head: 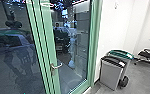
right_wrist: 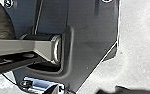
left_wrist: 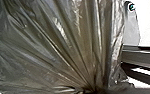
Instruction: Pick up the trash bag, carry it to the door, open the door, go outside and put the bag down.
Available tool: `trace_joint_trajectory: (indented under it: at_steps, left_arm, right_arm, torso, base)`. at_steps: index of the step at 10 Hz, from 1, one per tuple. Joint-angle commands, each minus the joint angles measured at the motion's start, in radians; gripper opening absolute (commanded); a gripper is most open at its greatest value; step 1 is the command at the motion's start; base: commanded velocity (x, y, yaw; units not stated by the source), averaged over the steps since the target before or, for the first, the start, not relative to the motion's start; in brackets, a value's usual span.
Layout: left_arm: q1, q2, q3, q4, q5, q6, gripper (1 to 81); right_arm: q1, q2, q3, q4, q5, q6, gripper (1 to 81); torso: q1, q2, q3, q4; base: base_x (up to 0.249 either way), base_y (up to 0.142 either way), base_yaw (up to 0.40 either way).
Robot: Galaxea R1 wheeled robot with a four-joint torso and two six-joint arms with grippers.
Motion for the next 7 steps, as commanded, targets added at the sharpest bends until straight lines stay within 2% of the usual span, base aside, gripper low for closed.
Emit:
trace_joint_trajectory:
  at_steps: [1,5,7]
  left_arm:
    - [-0.046,-0.001,0.002,-0.007,0.080,0.000,1.0]
    - [-0.046,-0.003,0.002,-0.014,0.077,0.000,1.0]
    - [-0.043,0.003,0.002,-0.012,0.037,0.000,1.0]
  right_arm:
    - [0.036,-0.005,-0.003,-0.006,-0.057,-0.003,81.1]
    - [0.032,-0.001,-0.003,-0.003,-0.054,-0.001,81.1]
    - [0.023,0.001,-0.003,0.000,-0.053,-0.001,81.1]
  torso:
    - [0.000,0.000,0.000,0.000]
    - [0.000,0.000,0.000,0.000]
    - [0.000,0.000,0.000,0.000]
  base:
    - [0.132,0.000,0.000]
    - [0.128,0.000,0.000]
    - [0.125,0.000,0.000]
